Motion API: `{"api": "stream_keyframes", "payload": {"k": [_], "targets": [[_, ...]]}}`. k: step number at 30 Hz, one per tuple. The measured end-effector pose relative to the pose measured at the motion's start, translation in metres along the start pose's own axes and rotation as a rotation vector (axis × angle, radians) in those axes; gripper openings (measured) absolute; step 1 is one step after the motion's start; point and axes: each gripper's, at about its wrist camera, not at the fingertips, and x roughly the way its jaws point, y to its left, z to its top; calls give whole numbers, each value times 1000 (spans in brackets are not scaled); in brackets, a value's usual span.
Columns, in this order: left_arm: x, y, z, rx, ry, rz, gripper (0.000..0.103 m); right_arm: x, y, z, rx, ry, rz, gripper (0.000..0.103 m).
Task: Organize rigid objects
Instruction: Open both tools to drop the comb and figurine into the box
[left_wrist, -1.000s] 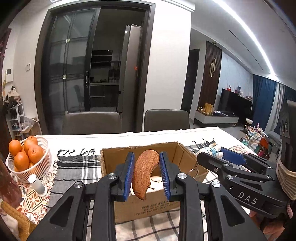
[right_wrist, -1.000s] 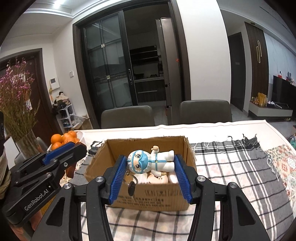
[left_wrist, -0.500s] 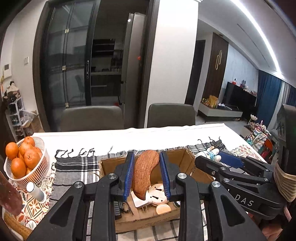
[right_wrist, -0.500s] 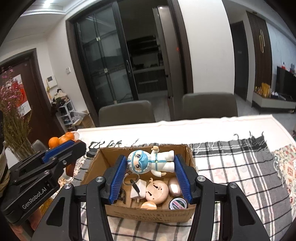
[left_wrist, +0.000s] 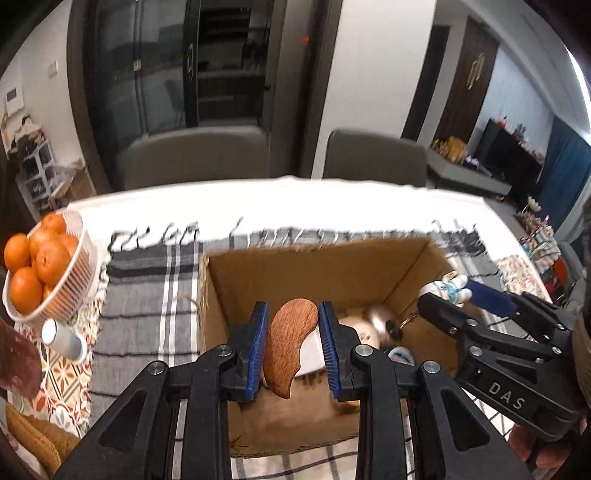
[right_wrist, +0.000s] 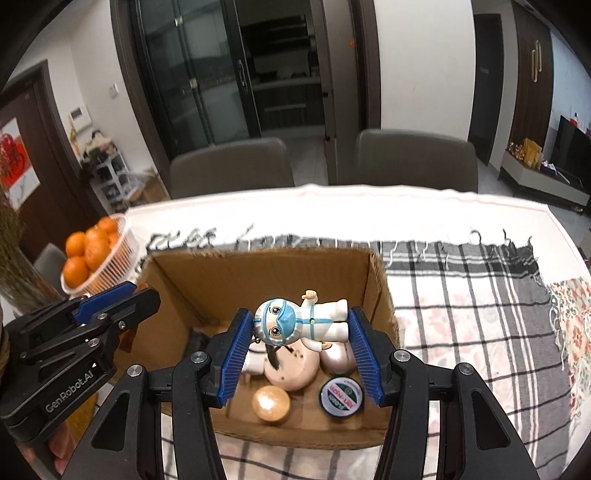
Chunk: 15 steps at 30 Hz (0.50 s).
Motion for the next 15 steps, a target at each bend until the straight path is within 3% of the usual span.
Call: {"api": "stream_keyframes", "payload": {"k": [3, 5, 9, 15], "targets": [[10, 1, -4, -3, 38, 15, 30, 9, -1, -2, -9, 38, -12, 54], [12, 3, -6, -14, 48, 24, 39, 11, -2, -4, -10, 50, -19, 58], [3, 4, -10, -29, 23, 51, 50, 7, -6, -6, 2, 53, -46, 60], [-27, 1, -16, -19, -47, 87, 54, -17, -4, -12, 12, 2, -58, 60]]}}
